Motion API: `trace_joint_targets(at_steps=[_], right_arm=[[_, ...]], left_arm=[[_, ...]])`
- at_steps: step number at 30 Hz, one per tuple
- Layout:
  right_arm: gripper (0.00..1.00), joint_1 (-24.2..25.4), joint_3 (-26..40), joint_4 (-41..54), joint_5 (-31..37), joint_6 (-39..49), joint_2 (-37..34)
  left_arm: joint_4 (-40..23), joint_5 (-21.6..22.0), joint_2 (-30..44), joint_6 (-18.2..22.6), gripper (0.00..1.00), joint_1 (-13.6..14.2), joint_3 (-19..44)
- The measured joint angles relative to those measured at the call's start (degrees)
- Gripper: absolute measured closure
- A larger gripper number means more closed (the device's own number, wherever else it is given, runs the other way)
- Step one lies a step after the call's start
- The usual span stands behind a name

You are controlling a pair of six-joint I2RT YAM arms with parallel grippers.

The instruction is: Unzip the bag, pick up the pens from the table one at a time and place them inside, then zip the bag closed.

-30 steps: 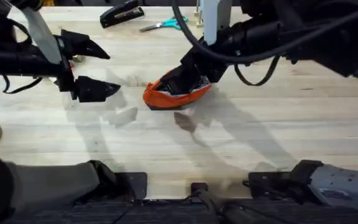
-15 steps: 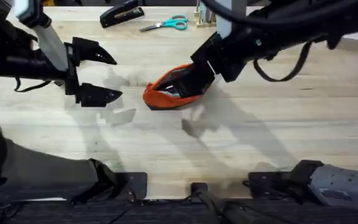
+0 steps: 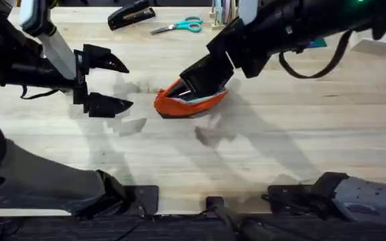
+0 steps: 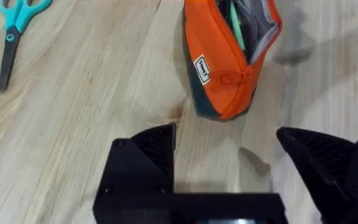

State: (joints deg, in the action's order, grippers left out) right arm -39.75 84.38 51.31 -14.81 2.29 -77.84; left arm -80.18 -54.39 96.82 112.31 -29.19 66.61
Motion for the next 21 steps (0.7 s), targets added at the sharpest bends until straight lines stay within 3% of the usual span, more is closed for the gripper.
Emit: trace_joint_targets(at_steps=[3, 4, 13, 17, 21], right_arm=[[0.003, 0.0, 0.0, 0.0, -0.1, -0.2, 0.0], [0.003, 0.0, 0.0, 0.0, -4.1, -0.5, 0.0], [0.004, -1.1, 0.0, -4.3, -10.1, -1.9, -0.2], [0.003, -3.5, 0.1, -5.9, -8.6, -3.5, -1.8], [0.004, -8.0, 0.1, -7.4, -1.2, -5.8, -3.9]], left_arm=[[0.0, 0.2, 0.0, 0.1, 0.007, 0.0, 0.0], [0.0, 0.2, 0.0, 0.1, 0.007, 0.0, 0.0], [-0.6, 0.2, 0.0, 0.1, 0.007, 0.0, 0.0], [-0.9, 0.2, 0.0, 0.1, 0.007, 0.0, 0.0], [-1.3, 0.2, 0.0, 0.1, 0.007, 0.0, 0.0]])
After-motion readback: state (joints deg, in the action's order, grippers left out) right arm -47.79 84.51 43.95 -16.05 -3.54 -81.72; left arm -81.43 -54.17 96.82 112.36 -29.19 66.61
